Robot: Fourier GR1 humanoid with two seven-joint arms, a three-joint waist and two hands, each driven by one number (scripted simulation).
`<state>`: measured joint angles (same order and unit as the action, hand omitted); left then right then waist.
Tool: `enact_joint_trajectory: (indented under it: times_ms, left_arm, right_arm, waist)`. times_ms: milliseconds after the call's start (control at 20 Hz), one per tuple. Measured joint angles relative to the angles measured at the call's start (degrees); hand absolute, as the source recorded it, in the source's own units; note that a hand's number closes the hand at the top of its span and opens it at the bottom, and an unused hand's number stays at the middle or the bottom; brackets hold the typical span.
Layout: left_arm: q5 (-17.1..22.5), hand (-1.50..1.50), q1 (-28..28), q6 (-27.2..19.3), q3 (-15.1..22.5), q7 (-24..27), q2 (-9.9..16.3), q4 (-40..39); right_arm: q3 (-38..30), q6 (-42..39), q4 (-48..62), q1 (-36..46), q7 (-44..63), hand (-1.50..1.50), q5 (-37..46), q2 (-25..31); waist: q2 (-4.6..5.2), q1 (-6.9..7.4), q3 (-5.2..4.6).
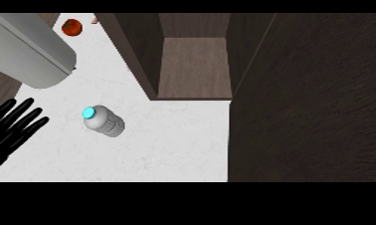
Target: Pick up the bottled water, place it into the cabinet and close the cabinet
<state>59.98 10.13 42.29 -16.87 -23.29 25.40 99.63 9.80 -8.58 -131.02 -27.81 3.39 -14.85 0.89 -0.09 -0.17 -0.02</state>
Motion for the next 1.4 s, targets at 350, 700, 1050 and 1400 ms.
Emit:
enact_joint_trajectory:
  times_ms: [350, 700, 1050, 1400]
  left_arm:
    - [-1.3, -1.5, -2.3, 4.5, -3.1, 1.2, -0.8, -6.3]
    - [-8.1, -1.5, -6.9, 6.4, -5.9, 4.0, -2.3, -13.9]
    - [-23.0, -1.5, -13.8, 10.7, -7.5, 12.8, -5.3, -24.5]
    - [-38.5, -1.5, -20.2, 12.1, -7.5, 24.6, -6.6, -36.4]
  right_arm:
    - [1.6, -1.7, 1.8, -2.8, -4.5, -1.5, 1.8, 0.0]
    - [1.8, -3.8, 2.6, -6.1, -8.3, -1.5, 1.9, 0.5]
    - [1.3, -4.1, 1.8, -5.6, -7.9, -1.5, 1.3, 1.3]
    - [2.7, -5.3, 3.7, -7.2, -10.7, -1.5, 2.4, 1.2]
  waist:
    - [0.01, -0.1, 0.01]
    - [0.04, -0.26, 0.01]
    - [0.11, -0.45, -0.02]
    - [0.17, -0.7, -0.06]
